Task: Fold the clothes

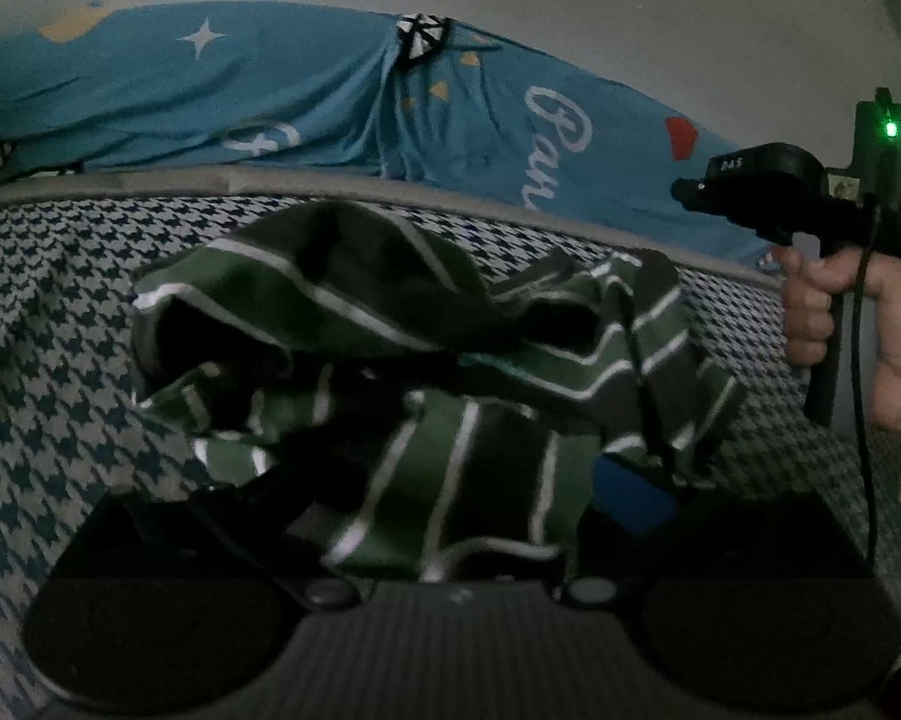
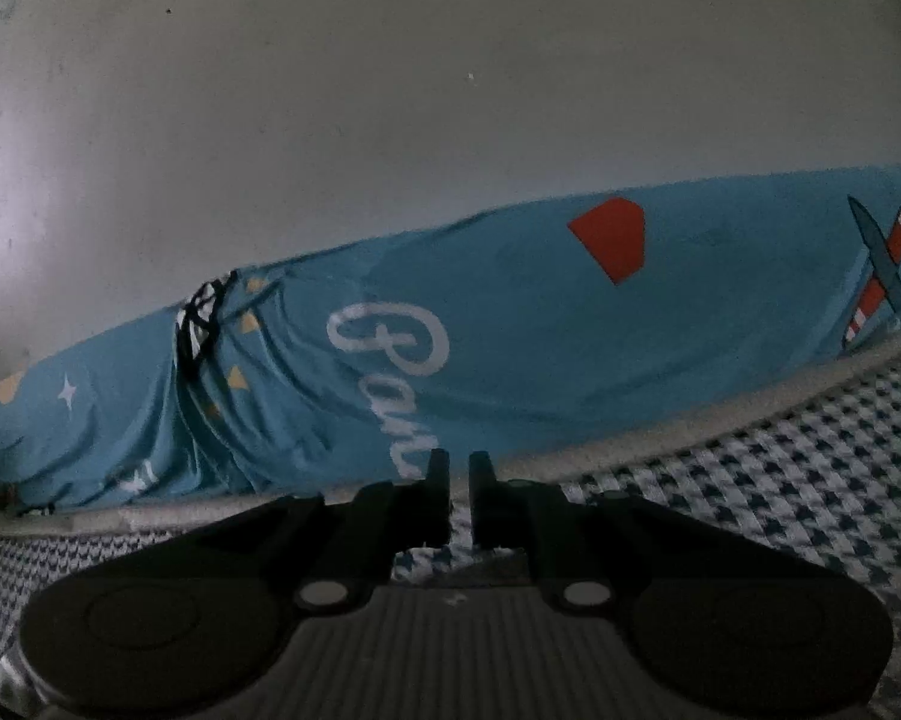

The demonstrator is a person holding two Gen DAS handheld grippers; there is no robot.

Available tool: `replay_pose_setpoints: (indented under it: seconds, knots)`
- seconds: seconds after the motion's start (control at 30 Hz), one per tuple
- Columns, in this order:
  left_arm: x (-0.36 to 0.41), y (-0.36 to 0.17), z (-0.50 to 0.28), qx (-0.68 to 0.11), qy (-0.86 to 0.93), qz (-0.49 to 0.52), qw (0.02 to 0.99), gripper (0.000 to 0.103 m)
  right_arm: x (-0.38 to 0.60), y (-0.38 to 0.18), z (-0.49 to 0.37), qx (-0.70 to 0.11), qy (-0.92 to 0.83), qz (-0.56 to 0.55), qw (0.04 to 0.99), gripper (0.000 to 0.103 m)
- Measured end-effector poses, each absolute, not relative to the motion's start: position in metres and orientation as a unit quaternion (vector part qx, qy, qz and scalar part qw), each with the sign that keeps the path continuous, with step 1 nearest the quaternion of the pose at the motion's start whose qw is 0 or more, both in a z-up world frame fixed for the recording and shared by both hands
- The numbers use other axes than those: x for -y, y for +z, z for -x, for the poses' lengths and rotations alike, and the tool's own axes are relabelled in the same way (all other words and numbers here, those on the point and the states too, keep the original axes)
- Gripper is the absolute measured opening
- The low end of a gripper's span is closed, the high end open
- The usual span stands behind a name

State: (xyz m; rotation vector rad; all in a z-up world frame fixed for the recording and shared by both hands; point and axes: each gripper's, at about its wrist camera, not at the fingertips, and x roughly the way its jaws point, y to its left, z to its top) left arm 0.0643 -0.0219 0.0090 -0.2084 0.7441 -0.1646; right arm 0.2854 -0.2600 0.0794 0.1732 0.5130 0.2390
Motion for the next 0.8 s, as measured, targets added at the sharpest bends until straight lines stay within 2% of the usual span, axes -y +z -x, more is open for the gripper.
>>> replay_pose_setpoints:
  seconds: [0.2, 0.37, 0.57, 0.6, 0.67, 0.8]
  knots:
    - [0.029, 0.008, -0.056, -0.365, -0.079, 0.086, 0.924, 0.103, 0.273, 0.065, -0.271, -0.308, 0.115, -0.060, 0.942, 0.020]
    - [0.027, 0.009, -0.054, -0.370, -0.066, 0.098, 0.922, 0.103, 0.291, 0.048, -0.256, -0.358, 0.112, -0.021, 0.927, 0.036]
    - [0.027, 0.006, -0.055, -0.379, -0.054, 0.108, 0.917, 0.103, 0.306, 0.024, -0.243, -0.398, 0.098, 0.005, 0.912, 0.043]
    - [0.028, 0.006, -0.055, -0.381, -0.053, 0.107, 0.917, 0.103, 0.306, 0.020, -0.241, -0.402, 0.098, 0.007, 0.910, 0.044]
    - [0.030, 0.005, -0.056, -0.383, -0.052, 0.105, 0.916, 0.103, 0.304, 0.015, -0.236, -0.400, 0.101, 0.016, 0.911, 0.053]
    - [0.033, 0.003, -0.058, -0.388, -0.050, 0.104, 0.914, 0.103, 0.295, 0.013, -0.230, -0.386, 0.105, 0.033, 0.916, 0.055]
